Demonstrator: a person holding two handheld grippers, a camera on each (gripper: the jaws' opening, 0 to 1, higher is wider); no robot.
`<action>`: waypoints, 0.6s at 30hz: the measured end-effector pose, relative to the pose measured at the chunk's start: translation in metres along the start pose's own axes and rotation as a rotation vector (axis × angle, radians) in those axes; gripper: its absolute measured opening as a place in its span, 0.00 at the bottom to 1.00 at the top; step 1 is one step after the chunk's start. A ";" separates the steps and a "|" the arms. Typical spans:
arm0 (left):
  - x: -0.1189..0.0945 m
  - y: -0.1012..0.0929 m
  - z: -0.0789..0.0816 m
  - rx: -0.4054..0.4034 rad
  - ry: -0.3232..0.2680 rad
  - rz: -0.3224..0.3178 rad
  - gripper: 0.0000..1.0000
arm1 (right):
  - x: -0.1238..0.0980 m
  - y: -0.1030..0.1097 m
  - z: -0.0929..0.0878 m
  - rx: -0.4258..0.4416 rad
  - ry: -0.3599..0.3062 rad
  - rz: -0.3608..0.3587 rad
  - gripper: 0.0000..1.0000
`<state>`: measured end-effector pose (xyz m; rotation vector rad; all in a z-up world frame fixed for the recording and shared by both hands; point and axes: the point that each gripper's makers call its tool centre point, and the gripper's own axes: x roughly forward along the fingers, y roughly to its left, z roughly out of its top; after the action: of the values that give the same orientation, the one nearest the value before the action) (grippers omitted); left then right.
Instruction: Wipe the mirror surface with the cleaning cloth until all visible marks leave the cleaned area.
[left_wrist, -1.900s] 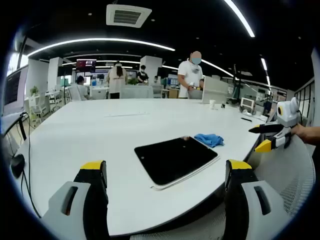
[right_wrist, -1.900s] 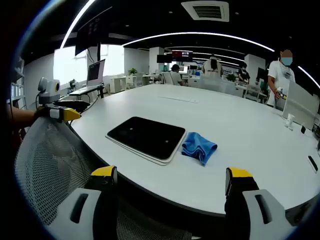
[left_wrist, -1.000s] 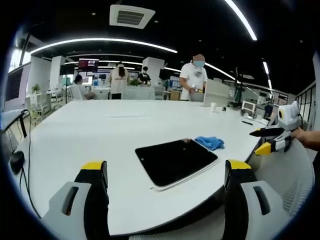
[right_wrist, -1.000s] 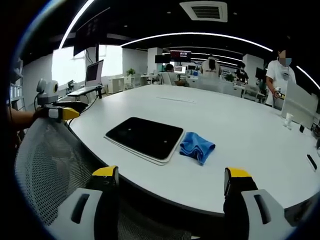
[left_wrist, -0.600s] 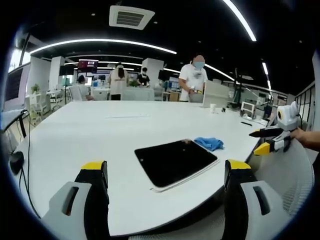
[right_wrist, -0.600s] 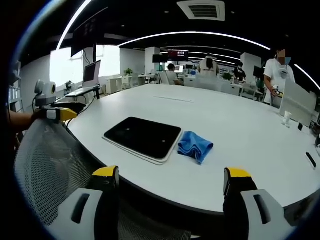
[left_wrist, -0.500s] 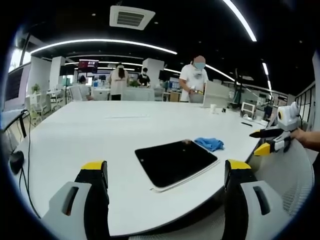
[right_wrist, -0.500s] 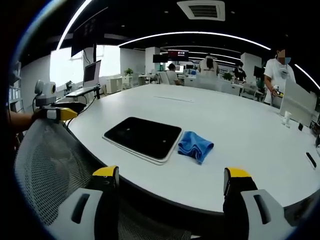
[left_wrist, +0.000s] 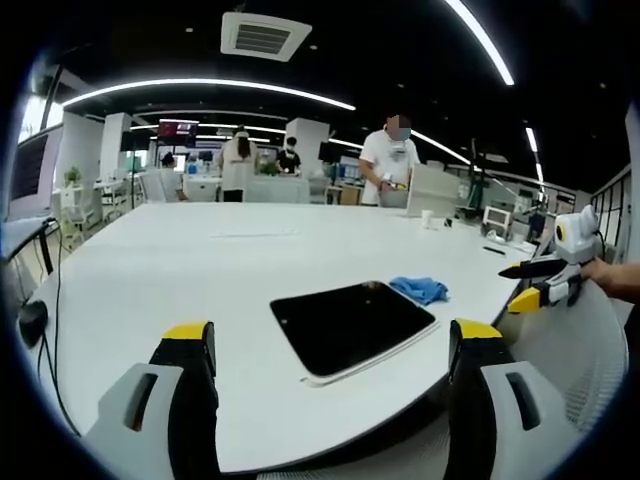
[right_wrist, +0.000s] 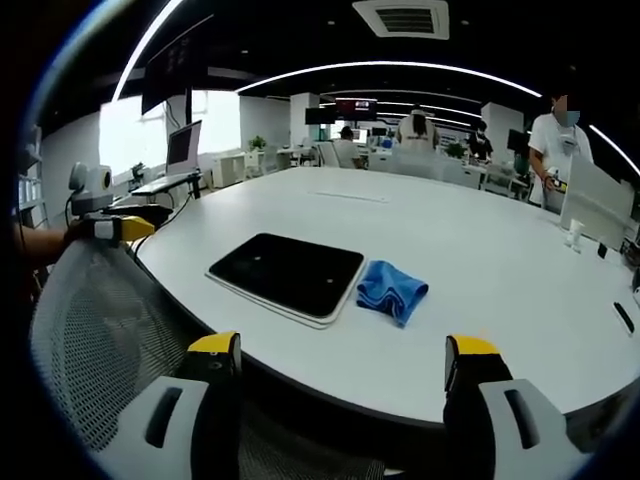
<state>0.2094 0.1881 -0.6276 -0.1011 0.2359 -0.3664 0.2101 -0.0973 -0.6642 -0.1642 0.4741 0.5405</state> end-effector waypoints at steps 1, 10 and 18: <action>0.000 0.000 0.000 0.000 0.000 0.001 0.95 | 0.000 0.000 0.000 0.000 0.000 -0.001 0.82; 0.000 0.000 0.000 -0.003 -0.001 0.001 0.95 | -0.001 0.002 0.000 0.011 0.010 -0.001 0.79; 0.000 0.000 0.000 -0.008 -0.001 0.002 0.95 | -0.004 0.002 0.002 0.030 0.007 0.007 0.73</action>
<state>0.2097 0.1877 -0.6275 -0.1094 0.2363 -0.3631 0.2070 -0.0965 -0.6607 -0.1359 0.4897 0.5400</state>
